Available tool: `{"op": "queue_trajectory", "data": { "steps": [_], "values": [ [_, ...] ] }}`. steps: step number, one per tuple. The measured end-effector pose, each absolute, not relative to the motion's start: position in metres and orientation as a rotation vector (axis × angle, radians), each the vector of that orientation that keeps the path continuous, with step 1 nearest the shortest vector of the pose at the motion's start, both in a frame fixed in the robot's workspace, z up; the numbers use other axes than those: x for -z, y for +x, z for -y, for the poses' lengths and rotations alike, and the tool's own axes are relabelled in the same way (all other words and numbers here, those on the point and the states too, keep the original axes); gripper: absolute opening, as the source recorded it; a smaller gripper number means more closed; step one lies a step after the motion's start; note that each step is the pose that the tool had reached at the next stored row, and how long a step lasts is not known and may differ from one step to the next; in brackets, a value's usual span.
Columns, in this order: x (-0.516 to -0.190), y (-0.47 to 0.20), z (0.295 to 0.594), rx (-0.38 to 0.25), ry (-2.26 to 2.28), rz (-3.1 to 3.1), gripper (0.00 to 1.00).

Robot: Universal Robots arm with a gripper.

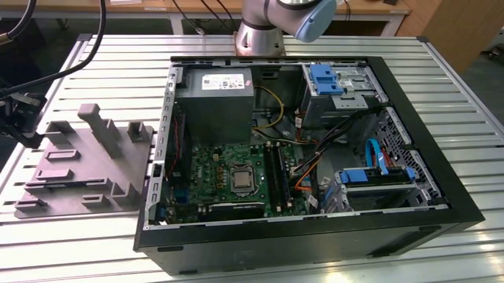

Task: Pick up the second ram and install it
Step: 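Pick up the second ram and move it above second insertion slot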

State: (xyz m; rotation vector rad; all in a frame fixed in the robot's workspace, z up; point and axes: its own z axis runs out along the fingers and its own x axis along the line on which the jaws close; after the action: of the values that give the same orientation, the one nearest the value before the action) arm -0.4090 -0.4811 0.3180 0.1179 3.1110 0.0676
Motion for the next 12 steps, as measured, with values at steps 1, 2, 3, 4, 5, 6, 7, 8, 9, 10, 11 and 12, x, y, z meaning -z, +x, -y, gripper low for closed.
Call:
{"op": "queue_trajectory", "data": {
  "steps": [1,2,3,4,5,6,7,8,9,10,11,12],
  "values": [
    [-0.3179,-0.4090,0.4811,-0.068,0.118,-3.111,0.10],
    [-0.3179,-0.4090,0.4811,-0.068,0.118,-3.111,0.10],
    [-0.3179,-0.4090,0.4811,-0.068,0.118,-3.111,0.10],
    [-0.3179,-0.4090,0.4811,-0.068,0.118,-3.111,0.10],
    [-0.3178,-0.4090,0.4811,-0.068,0.118,-3.111,0.10],
    [-0.3178,-0.4090,0.4811,-0.068,0.118,-3.111,0.10],
    [-0.3178,-0.4090,0.4811,-0.068,0.118,-3.111,0.10],
    [-0.3178,-0.4090,0.4811,-0.068,0.118,-3.111,0.10],
    [-0.3178,-0.4090,0.4811,-0.068,0.118,-3.111,0.10],
    [-0.3178,-0.4090,0.4811,-0.068,0.118,-3.111,0.10],
    [-0.3177,-0.4090,0.4811,-0.068,0.118,-3.111,0.10],
    [-0.3176,-0.4090,0.4811,-0.068,0.116,-3.111,0.10]
  ]
}}
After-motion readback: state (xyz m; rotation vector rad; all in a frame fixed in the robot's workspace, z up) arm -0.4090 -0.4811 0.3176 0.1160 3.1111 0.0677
